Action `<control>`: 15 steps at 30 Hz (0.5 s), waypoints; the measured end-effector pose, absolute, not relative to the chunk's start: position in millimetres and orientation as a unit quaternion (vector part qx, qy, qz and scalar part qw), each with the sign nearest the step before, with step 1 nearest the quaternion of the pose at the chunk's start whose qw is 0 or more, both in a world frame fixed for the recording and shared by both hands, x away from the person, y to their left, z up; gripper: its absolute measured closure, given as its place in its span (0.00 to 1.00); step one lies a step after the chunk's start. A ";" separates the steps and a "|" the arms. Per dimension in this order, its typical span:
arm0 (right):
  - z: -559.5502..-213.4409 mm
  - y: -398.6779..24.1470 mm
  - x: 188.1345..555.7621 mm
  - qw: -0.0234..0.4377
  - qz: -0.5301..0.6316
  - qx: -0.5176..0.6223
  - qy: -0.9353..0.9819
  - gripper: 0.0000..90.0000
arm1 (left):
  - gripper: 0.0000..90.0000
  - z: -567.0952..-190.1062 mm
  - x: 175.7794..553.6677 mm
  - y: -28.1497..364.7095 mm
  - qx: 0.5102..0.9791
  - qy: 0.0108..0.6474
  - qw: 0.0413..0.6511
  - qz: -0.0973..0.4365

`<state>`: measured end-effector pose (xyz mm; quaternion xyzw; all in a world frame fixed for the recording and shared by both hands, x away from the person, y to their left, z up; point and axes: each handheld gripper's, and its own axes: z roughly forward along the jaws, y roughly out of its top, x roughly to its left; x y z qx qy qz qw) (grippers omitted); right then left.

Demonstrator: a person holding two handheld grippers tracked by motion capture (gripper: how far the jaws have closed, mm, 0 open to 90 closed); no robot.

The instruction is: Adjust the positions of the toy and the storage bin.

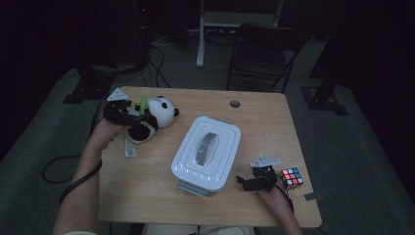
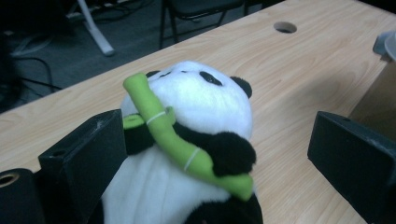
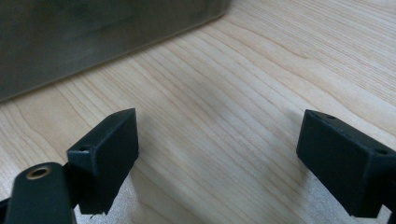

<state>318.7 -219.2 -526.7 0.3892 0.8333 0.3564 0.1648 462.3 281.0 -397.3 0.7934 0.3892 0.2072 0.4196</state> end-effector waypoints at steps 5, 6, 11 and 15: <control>-526.7 -219.2 318.8 0.165 0.357 0.389 0.833 0.14 | 0.07 -407.3 481.0 282.9 0.793 0.403 0.403 0.216; -526.7 -219.2 318.8 0.165 0.357 0.389 0.833 0.14 | 0.07 -409.8 484.4 283.9 0.790 0.411 0.401 0.214; -526.7 -219.2 318.8 0.165 0.357 0.389 0.833 0.14 | 0.17 -423.0 494.3 287.1 0.786 0.428 0.401 0.195; -526.7 -219.2 318.7 0.165 0.357 0.390 0.833 0.14 | 0.17 -435.5 497.5 286.4 0.785 0.438 0.408 0.158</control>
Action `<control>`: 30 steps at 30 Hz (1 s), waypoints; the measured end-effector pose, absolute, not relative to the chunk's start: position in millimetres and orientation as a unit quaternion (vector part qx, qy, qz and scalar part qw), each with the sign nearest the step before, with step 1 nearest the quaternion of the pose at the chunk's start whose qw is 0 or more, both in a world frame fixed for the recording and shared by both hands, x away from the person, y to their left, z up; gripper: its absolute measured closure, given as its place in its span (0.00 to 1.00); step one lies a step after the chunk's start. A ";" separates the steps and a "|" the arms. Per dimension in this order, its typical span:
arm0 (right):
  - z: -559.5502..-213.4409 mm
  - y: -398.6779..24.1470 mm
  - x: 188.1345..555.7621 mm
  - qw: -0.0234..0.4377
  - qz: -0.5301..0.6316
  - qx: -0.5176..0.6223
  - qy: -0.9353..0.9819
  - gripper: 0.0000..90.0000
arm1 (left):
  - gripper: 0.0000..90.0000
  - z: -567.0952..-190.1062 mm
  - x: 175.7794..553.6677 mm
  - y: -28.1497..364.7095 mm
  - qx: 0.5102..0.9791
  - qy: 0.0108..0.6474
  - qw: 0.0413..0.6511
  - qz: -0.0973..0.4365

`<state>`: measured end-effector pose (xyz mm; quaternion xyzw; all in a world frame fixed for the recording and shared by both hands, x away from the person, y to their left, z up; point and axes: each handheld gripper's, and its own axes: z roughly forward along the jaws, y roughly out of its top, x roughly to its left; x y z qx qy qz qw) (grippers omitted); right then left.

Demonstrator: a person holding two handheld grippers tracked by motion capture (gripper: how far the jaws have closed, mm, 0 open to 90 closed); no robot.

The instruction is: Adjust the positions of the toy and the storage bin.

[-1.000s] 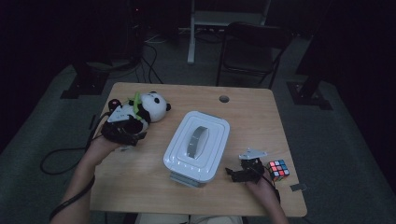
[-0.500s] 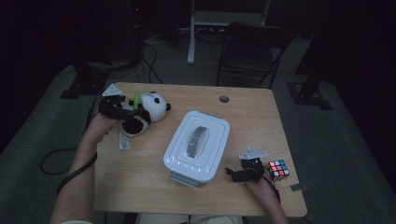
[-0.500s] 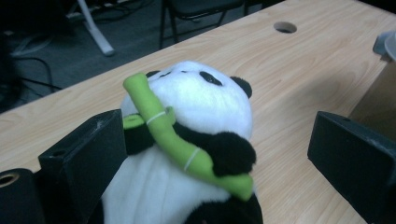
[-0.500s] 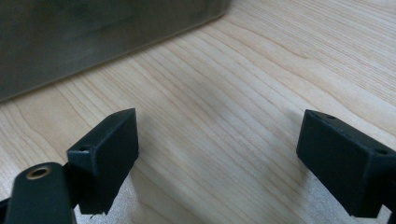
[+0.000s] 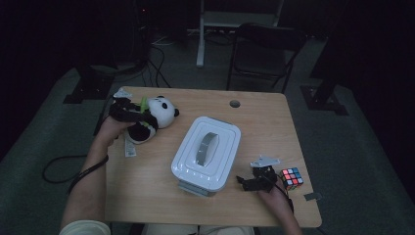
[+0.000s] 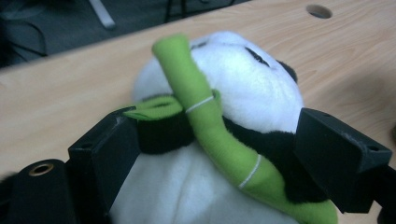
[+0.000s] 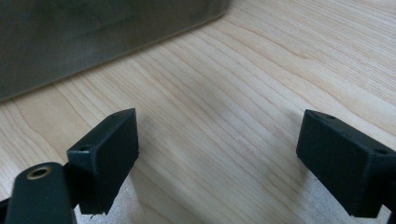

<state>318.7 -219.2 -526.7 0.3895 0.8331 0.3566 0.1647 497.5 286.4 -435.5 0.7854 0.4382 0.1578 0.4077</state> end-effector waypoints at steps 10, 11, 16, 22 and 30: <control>-526.7 -219.2 318.7 0.165 0.356 0.389 0.833 0.14 | 0.47 -443.1 495.2 283.4 0.774 0.473 0.389 0.160; -526.7 -219.2 318.7 0.165 0.356 0.389 0.833 0.14 | 0.51 -442.4 494.4 282.3 0.774 0.476 0.383 0.165; -526.7 -219.2 318.7 0.165 0.356 0.389 0.833 0.14 | 0.73 -438.8 488.9 280.4 0.760 0.492 0.386 0.177; -526.7 -219.2 318.7 0.165 0.357 0.390 0.833 0.14 | 0.77 -432.9 478.4 277.7 0.754 0.491 0.398 0.180; -526.7 -219.2 318.7 0.165 0.357 0.389 0.833 0.14 | 0.78 -420.5 457.9 273.5 0.752 0.473 0.428 0.165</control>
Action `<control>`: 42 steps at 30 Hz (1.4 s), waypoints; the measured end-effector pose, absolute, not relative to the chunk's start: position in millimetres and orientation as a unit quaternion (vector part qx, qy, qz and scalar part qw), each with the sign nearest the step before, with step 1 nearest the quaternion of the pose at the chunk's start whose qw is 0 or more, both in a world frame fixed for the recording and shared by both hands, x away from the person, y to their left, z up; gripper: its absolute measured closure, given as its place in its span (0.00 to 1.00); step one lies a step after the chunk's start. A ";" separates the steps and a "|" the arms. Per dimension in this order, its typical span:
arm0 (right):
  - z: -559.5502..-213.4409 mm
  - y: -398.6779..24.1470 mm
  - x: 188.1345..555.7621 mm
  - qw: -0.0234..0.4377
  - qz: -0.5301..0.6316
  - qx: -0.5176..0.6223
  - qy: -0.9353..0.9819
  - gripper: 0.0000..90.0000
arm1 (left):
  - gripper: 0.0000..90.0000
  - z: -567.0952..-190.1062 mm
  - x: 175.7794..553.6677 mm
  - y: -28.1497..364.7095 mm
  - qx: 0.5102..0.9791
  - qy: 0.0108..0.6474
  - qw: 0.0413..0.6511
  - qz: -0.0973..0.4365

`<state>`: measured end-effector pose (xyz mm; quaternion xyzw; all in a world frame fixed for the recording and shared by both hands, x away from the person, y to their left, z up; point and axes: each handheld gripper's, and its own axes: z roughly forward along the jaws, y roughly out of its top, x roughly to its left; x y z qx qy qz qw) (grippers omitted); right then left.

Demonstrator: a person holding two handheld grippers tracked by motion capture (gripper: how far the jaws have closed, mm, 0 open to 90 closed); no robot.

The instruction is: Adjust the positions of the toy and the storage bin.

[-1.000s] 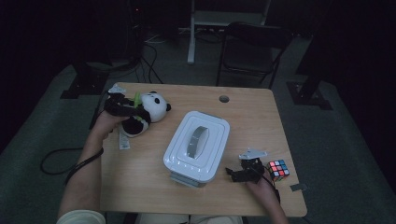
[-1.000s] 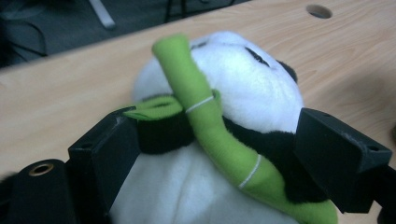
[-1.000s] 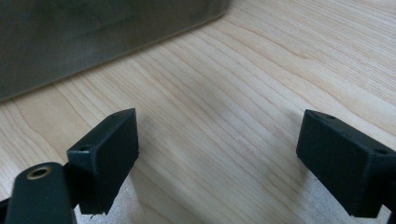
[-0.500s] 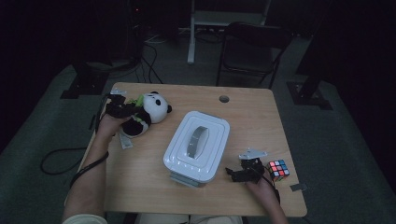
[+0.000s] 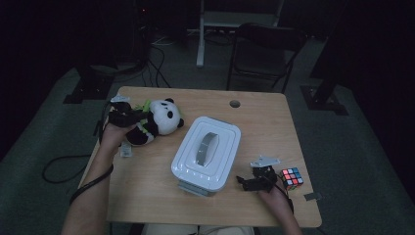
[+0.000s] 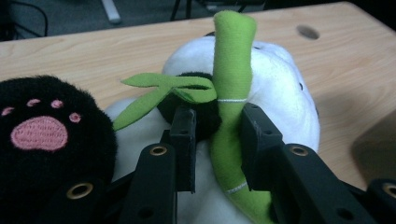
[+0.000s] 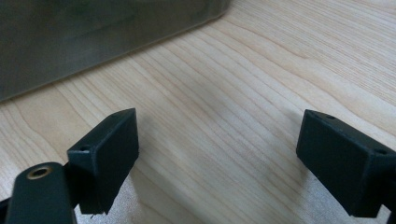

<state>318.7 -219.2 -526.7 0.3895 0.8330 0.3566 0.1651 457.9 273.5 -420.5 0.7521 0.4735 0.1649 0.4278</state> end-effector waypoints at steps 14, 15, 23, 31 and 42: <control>-526.7 -219.2 318.7 0.165 0.356 0.389 0.833 0.14 | 0.78 -422.9 413.1 252.5 0.775 0.435 0.431 0.153; -526.7 -219.2 318.7 0.165 0.356 0.389 0.833 0.14 | 0.78 -423.6 411.4 252.3 0.779 0.430 0.431 0.150; -526.7 -219.2 318.7 0.165 0.356 0.390 0.833 0.14 | 0.77 -437.3 406.2 251.2 0.792 0.420 0.428 0.111; -526.7 -219.2 318.7 0.165 0.356 0.390 0.833 0.14 | 0.63 -429.7 403.4 252.1 0.788 0.413 0.440 0.120; -526.7 -219.2 318.8 0.165 0.356 0.390 0.833 0.14 | 0.31 -420.1 387.5 251.5 0.792 0.392 0.453 0.116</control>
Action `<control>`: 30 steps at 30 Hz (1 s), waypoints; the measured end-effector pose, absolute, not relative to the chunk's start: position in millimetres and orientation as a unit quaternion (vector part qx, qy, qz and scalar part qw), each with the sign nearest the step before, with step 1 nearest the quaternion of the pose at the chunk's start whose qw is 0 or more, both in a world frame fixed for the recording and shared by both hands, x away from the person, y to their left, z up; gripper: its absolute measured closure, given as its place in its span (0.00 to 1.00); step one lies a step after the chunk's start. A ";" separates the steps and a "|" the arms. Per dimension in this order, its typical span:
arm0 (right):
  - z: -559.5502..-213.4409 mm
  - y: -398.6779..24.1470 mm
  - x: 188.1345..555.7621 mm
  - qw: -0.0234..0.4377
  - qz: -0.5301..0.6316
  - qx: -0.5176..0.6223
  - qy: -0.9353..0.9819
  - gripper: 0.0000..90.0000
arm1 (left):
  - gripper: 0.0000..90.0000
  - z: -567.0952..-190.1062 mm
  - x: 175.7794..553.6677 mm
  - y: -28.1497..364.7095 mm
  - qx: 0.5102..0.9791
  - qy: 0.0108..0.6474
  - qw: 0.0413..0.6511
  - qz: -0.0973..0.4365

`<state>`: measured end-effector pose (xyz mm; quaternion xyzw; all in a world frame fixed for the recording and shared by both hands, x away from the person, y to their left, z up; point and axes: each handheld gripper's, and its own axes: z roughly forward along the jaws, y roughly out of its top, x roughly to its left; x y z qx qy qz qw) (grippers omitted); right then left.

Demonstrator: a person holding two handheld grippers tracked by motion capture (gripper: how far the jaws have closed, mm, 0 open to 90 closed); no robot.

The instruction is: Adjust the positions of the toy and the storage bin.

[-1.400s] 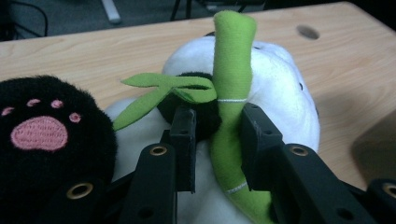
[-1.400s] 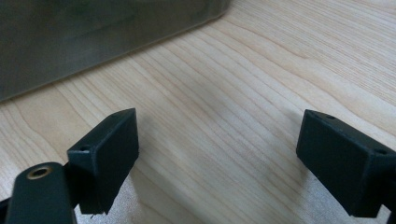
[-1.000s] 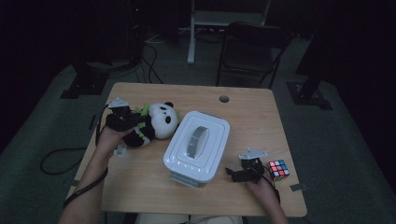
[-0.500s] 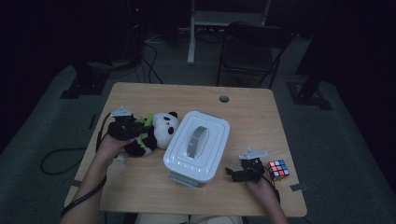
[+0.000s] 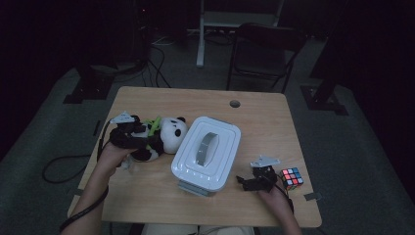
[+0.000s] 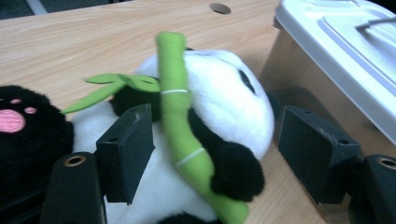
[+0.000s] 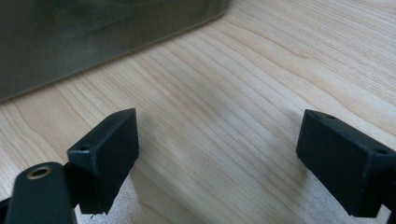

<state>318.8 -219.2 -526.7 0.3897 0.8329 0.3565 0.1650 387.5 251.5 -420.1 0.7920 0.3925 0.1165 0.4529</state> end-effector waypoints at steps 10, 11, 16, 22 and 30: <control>-526.7 -219.3 318.8 0.165 0.356 0.389 0.833 0.14 | 0.10 -417.7 370.7 245.0 0.813 0.359 0.444 0.116; -526.7 -219.2 318.8 0.165 0.357 0.390 0.833 0.14 | 0.10 -417.6 368.1 244.7 0.815 0.356 0.443 0.114; -526.7 -219.2 318.8 0.165 0.357 0.390 0.833 0.14 | 0.03 -419.1 356.9 240.6 0.823 0.344 0.437 0.116; -526.7 -219.2 318.8 0.165 0.356 0.390 0.833 0.14 | 0.05 -425.7 344.1 235.1 0.829 0.325 0.439 0.119; -526.7 -219.2 318.7 0.165 0.357 0.390 0.833 0.14 | 0.05 -443.6 333.7 215.2 0.839 0.313 0.432 0.112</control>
